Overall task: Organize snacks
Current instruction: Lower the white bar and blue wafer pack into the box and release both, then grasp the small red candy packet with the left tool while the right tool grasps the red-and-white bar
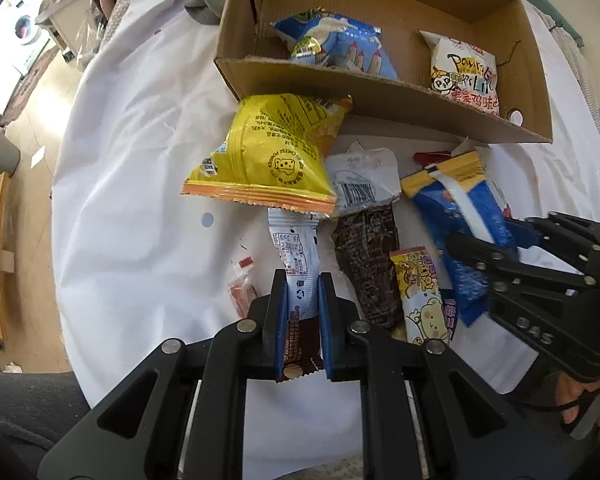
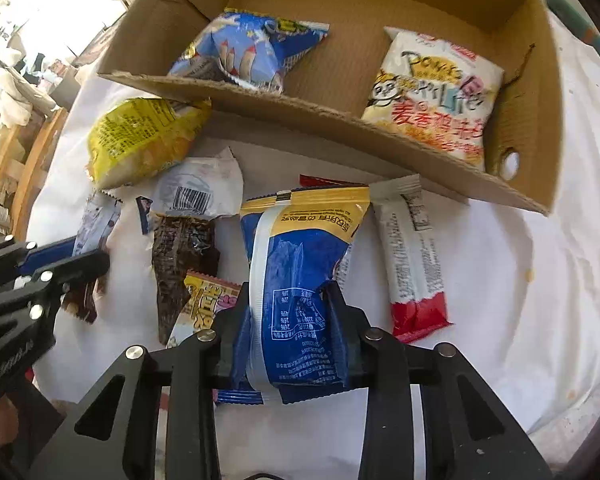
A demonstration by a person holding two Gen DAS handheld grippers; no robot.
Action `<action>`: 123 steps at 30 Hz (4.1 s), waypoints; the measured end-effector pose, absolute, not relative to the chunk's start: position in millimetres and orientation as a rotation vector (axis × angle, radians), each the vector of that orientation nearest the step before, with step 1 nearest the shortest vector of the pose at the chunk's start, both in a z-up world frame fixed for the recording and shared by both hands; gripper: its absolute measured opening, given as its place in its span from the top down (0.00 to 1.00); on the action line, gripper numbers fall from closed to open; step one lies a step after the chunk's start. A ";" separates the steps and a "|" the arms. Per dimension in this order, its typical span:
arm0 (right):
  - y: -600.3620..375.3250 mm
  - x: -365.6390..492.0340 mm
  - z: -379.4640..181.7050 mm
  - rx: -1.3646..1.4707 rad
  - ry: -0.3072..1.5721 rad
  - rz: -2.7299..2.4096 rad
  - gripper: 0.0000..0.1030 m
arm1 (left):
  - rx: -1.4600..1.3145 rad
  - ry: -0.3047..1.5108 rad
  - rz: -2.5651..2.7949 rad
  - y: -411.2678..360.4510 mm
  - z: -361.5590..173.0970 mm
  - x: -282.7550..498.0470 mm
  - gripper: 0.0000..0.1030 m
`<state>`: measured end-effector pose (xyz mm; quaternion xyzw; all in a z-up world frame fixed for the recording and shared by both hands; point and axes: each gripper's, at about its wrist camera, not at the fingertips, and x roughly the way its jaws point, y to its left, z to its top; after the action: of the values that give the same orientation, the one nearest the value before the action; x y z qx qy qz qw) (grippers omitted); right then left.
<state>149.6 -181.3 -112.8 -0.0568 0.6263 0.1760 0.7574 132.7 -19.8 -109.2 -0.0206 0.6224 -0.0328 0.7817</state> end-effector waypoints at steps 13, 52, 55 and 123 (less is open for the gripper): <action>-267.2 117.8 -27.8 0.001 1.040 0.247 0.66 | -0.073 1.166 -0.033 -13.2 -68.8 129.1 0.89; -205.3 264.0 -58.8 -0.197 1.046 0.233 0.66 | -0.023 1.065 -0.058 -32.7 -55.9 276.2 0.89; -201.8 269.3 -75.5 -0.174 1.108 0.262 0.66 | -0.034 1.088 -0.061 -32.2 -64.2 280.6 0.89; -280.8 169.2 -72.0 0.100 1.342 0.219 0.21 | -0.212 1.231 0.047 28.8 -64.1 164.7 0.05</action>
<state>169.2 -280.8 -72.0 0.0460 0.6201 0.1013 0.7766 164.7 28.8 -64.1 -0.0991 0.5762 0.0221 0.8110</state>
